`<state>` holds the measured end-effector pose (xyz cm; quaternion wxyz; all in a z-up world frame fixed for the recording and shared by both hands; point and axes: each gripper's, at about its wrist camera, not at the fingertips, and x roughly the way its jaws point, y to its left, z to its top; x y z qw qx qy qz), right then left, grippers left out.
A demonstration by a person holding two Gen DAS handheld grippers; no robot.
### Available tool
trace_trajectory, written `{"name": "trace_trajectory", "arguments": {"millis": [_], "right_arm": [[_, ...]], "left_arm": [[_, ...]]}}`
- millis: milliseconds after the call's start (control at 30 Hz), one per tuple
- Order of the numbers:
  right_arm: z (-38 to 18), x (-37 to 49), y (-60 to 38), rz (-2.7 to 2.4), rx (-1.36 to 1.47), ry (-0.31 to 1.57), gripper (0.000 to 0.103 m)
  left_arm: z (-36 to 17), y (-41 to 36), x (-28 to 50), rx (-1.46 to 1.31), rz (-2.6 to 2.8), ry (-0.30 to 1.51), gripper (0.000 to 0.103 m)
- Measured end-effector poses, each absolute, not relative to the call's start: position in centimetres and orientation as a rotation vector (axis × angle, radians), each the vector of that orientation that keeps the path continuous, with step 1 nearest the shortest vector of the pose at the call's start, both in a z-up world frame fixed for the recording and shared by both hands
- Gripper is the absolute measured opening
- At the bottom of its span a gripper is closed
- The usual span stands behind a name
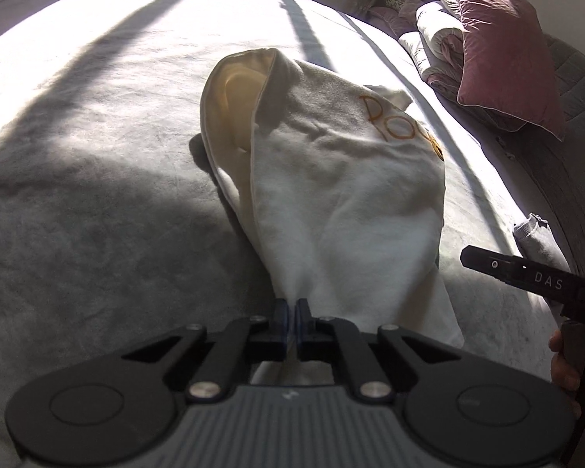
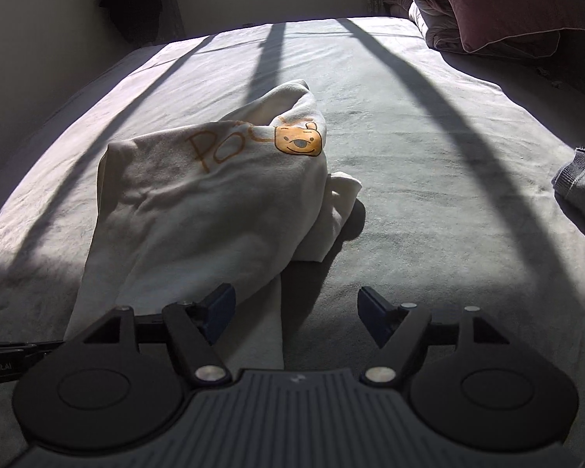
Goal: Fold clothes
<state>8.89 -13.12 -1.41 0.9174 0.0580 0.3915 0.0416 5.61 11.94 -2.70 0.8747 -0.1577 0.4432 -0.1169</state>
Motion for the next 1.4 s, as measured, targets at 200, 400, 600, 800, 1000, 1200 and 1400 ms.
{"name": "trace_trajectory", "arguments": {"millis": [200,400,600,800,1000,1200,1400], "right_arm": [[-3.0,7.4,-13.3,0.132,0.148,0.813,0.074],[-3.5,7.0,-13.4,0.17,0.165,0.845,0.074],[-3.8,7.1,-13.4,0.183,0.167,0.856,0.074],[-4.2,7.7,-13.1,0.219,0.175,0.874,0.074],[-5.1,7.4,-11.6,0.359,0.176,0.951,0.074],[-5.5,5.2,-8.7,0.427,0.008,0.907,0.074],[-6.8,4.9,-7.6,0.304,-0.022,0.763,0.074]], "left_arm": [[-0.6,13.6,4.4,-0.361,-0.21,0.799,0.003],[0.1,15.8,4.3,-0.393,-0.116,0.728,0.003],[-0.2,17.7,5.1,-0.397,-0.002,0.711,0.003],[-1.3,18.7,5.8,-0.417,0.093,0.726,0.003],[-1.8,19.1,6.0,-0.448,0.102,0.749,0.003],[-1.9,19.2,5.9,-0.465,0.094,0.762,0.003],[-2.0,19.3,6.0,-0.468,0.089,0.77,0.003]]}}
